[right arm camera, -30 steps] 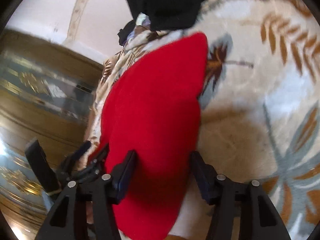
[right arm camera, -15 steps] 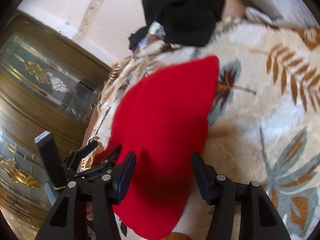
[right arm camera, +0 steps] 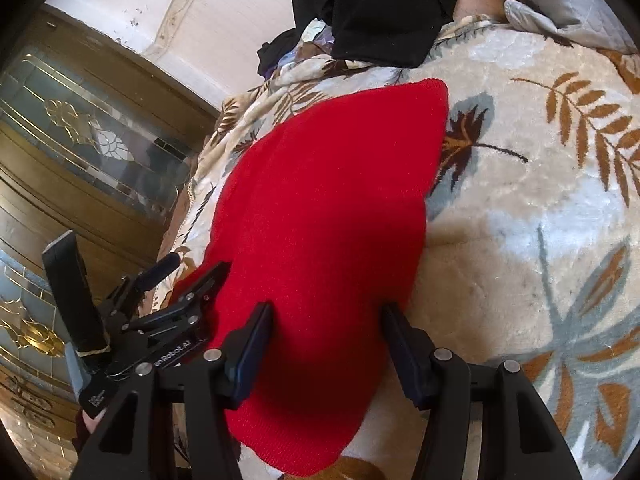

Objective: Fold small clothes

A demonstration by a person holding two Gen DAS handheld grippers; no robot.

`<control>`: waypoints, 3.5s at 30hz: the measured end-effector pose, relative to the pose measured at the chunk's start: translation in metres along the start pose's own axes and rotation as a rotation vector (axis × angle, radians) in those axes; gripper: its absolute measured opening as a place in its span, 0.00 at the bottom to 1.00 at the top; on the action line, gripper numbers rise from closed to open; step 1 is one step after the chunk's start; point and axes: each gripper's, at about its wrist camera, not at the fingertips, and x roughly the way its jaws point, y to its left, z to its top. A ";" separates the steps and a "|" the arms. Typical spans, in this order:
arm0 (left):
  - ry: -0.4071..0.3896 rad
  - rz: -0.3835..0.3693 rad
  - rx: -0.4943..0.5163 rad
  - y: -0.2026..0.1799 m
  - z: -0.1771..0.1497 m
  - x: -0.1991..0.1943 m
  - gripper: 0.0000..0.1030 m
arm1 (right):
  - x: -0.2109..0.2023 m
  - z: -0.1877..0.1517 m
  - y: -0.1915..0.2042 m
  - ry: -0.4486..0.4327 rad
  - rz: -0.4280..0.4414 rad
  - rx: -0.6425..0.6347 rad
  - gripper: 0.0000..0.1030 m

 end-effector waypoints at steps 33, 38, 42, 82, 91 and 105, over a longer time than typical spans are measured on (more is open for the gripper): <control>0.040 0.007 0.039 0.017 -0.028 -0.003 0.86 | -0.007 -0.011 0.016 0.058 0.043 -0.062 0.59; 0.037 0.013 0.042 0.015 -0.028 -0.005 0.86 | -0.010 -0.006 0.002 0.062 0.075 0.007 0.59; 0.040 0.006 0.033 0.017 -0.026 -0.006 0.86 | -0.013 -0.004 -0.005 0.051 0.064 0.034 0.59; 0.020 -0.037 -0.041 0.029 -0.005 -0.009 0.86 | -0.030 -0.001 -0.027 -0.022 0.117 0.158 0.60; 0.034 -0.065 -0.068 0.030 0.002 -0.002 0.86 | -0.029 0.000 -0.030 -0.033 0.139 0.180 0.66; 0.056 -0.107 -0.093 0.033 0.006 0.007 0.86 | -0.002 0.003 -0.042 -0.002 0.199 0.266 0.72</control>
